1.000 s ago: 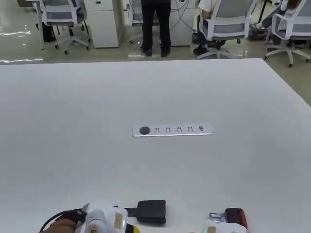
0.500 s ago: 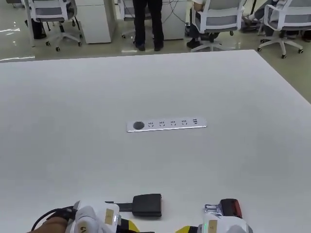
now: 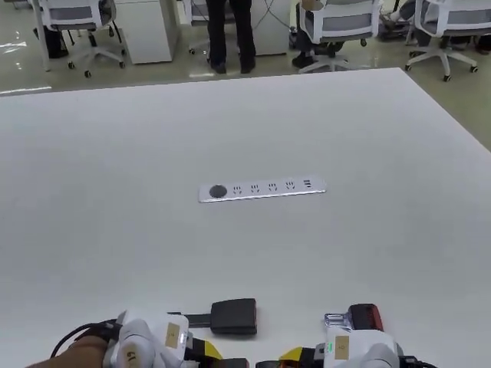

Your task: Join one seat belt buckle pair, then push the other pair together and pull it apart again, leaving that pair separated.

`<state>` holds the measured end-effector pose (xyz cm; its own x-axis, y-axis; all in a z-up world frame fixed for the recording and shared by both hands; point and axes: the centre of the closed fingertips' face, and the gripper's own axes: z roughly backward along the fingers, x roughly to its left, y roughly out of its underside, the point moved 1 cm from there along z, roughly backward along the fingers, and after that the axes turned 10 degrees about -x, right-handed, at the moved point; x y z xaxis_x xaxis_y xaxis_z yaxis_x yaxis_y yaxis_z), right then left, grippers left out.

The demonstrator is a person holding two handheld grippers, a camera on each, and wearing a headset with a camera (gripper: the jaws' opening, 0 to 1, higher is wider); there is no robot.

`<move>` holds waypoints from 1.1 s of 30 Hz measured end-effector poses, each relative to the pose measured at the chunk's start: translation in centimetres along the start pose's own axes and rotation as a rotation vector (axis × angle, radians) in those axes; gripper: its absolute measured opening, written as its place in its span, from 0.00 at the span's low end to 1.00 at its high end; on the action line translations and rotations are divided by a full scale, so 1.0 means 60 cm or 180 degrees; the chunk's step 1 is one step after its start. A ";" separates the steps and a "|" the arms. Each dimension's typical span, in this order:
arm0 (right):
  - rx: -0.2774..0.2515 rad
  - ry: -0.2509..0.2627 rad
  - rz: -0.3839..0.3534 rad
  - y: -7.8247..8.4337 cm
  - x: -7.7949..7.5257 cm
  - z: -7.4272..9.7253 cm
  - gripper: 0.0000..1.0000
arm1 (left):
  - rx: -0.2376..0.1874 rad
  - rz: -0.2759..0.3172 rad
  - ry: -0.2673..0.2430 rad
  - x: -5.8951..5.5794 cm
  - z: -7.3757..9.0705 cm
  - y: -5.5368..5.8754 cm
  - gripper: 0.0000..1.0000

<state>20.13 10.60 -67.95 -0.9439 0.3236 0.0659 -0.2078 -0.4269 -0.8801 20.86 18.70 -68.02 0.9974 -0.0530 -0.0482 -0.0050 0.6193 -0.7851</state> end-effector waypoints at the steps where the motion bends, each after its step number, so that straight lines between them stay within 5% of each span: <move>1: -0.0006 0.0000 -0.0001 0.000 0.000 0.000 0.30 | -0.0001 -0.0003 0.0001 0.000 0.000 0.000 0.33; 19: -0.0142 0.0037 -0.0047 0.000 0.000 0.001 0.31 | -0.0025 0.0002 0.0027 0.000 0.001 0.000 0.33; 33: -0.0113 0.0055 0.0027 -0.002 0.005 -0.001 0.32 | 0.0077 -0.0020 0.0062 -0.001 0.000 0.001 0.34</move>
<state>19.90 10.77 -67.86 -0.9410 0.3347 0.0505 -0.1902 -0.3995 -0.8968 20.81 18.76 -68.07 0.9959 -0.0721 -0.0553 0.0033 0.6376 -0.7704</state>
